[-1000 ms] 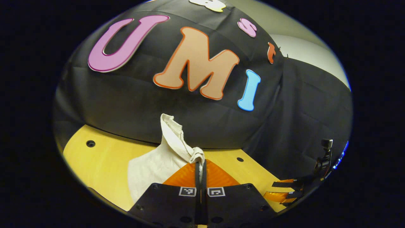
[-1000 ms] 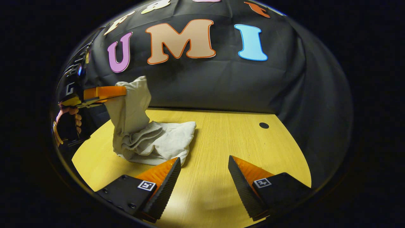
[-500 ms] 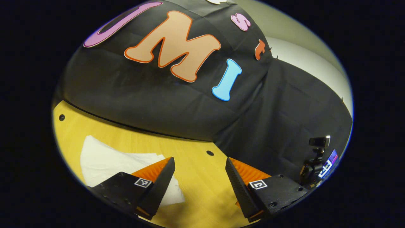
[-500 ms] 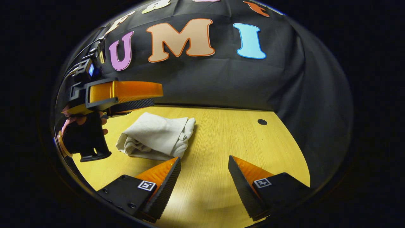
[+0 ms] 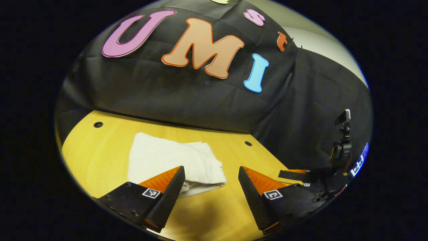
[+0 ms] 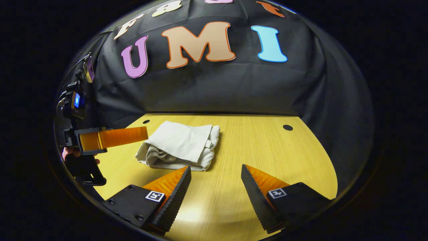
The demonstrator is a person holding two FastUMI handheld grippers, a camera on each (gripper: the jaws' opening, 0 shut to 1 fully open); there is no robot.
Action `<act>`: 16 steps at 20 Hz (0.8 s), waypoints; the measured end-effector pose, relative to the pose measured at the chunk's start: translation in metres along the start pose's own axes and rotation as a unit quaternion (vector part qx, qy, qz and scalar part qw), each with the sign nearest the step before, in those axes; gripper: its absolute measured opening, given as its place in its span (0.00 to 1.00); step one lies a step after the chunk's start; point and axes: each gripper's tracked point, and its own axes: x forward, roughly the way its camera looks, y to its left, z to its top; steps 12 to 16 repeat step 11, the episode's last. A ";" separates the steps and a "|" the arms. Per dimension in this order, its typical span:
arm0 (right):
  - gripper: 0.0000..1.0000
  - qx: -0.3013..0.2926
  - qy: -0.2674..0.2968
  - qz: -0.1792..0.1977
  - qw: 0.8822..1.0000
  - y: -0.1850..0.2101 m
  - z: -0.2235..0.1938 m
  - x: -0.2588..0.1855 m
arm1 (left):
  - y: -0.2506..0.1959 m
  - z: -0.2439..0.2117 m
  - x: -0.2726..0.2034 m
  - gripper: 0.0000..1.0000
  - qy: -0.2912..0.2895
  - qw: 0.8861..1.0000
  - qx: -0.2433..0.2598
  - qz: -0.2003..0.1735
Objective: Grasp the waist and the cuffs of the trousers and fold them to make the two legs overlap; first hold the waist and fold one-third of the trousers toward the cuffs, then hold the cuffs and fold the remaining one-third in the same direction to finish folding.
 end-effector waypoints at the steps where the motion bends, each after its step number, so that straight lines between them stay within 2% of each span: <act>1: 0.97 -0.001 -0.001 0.002 1.000 0.003 0.000 -0.003 | 0.009 -0.003 -0.007 0.95 0.004 1.000 0.006 0.013; 2: 0.92 -0.004 -0.003 0.002 1.000 0.005 -0.002 -0.005 | 0.016 -0.005 -0.014 0.95 0.005 1.000 0.012 0.024; 4: 0.92 -0.011 -0.002 0.002 1.000 0.008 -0.007 -0.012 | 0.027 -0.010 -0.029 0.95 0.009 0.999 0.016 0.042; 5: 0.96 -0.014 -0.001 0.002 1.000 0.009 -0.008 -0.015 | 0.031 -0.013 -0.036 0.95 0.012 0.999 0.016 0.048; 6: 0.92 -0.016 -0.001 0.002 1.000 0.010 -0.010 -0.018 | 0.035 -0.020 -0.046 0.95 0.013 0.998 0.015 0.054; 8: 0.92 -0.017 -0.003 0.000 1.000 0.011 -0.012 -0.026 | 0.039 -0.026 -0.058 0.95 0.014 0.998 0.013 0.062; 9: 0.97 -0.017 -0.005 -0.002 1.000 0.011 -0.012 -0.028 | 0.041 -0.028 -0.061 0.95 0.015 0.998 0.012 0.064; 16: 0.96 -0.014 -0.005 -0.006 1.000 0.010 -0.016 -0.033 | 0.041 -0.029 -0.062 0.95 0.018 0.998 0.009 0.065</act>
